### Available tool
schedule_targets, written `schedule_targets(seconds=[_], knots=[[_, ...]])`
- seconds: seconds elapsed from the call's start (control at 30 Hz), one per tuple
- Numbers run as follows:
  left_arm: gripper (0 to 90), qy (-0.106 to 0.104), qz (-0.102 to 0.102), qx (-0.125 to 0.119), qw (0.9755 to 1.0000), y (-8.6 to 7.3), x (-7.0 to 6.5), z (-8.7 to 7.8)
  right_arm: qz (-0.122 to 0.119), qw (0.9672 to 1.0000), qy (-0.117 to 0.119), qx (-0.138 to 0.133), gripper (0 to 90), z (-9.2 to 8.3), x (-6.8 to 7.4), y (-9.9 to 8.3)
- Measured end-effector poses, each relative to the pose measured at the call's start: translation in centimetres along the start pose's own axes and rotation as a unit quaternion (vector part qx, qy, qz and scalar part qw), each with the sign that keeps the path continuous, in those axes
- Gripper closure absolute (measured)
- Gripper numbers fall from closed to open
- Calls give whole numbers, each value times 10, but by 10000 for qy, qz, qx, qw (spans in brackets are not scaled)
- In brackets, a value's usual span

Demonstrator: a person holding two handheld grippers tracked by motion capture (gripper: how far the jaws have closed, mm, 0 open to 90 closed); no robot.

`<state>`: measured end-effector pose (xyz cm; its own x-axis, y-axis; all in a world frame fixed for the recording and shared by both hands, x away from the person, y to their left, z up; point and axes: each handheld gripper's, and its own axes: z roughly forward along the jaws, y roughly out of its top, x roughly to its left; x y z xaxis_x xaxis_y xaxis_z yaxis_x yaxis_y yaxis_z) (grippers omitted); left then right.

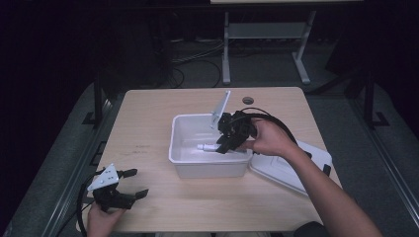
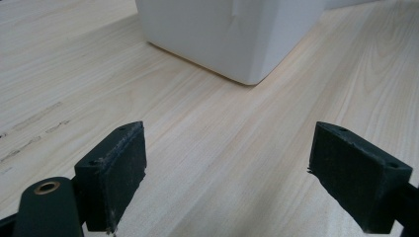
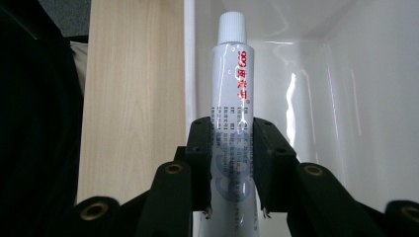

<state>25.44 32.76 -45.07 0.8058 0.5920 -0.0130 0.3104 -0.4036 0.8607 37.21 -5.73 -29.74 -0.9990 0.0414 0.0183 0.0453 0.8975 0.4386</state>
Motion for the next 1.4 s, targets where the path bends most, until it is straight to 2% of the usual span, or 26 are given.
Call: schedule_targets(seconds=[0.5,0.93,1.1,1.4], knots=[[138,11,-17,13,10000,0,0,0,158,9998,92,89,706,21,-18,-1],[138,7,5,15,10000,1,0,0,242,9994,187,141,705,38,-25,-2],[138,4,8,16,10000,1,0,0,328,9990,229,221,705,46,-28,-6],[138,2,4,29,10000,1,0,1,325,9985,272,333,705,55,-30,-9]])
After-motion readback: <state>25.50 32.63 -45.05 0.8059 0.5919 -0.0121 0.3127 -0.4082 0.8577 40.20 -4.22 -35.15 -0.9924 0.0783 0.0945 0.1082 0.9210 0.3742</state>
